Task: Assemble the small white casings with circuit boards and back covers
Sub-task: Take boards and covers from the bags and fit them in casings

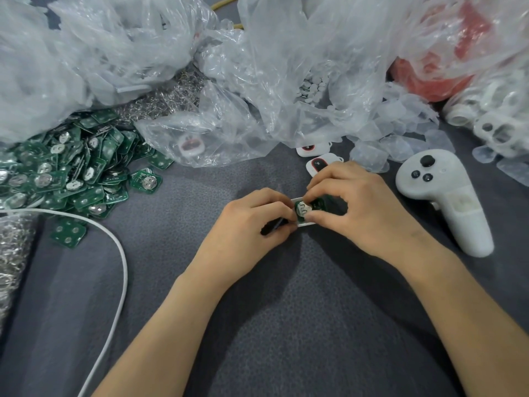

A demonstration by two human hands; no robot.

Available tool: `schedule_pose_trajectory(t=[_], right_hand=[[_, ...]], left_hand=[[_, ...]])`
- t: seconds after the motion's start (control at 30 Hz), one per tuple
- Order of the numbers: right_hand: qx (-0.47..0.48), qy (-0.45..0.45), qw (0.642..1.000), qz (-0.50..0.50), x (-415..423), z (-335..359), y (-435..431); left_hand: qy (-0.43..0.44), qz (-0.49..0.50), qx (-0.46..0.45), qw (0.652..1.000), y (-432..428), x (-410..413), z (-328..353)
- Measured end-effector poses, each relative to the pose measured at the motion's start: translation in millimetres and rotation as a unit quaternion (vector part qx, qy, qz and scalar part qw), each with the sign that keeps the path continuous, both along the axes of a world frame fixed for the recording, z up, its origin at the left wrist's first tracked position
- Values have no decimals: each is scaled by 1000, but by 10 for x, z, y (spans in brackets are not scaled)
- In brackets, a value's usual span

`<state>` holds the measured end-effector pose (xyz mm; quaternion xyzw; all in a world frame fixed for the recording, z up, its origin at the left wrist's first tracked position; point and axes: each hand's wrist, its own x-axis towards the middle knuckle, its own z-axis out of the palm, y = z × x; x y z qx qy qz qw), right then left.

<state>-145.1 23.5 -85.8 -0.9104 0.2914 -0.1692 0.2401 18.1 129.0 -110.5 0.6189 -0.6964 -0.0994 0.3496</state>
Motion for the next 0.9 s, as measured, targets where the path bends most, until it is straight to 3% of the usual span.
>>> schedule_pose_trajectory(t=[0.9], right_hand=[[-4,3,1000,3,39,-53,-11]], left_hand=[[25,22,0,999,-13,-8,-8]])
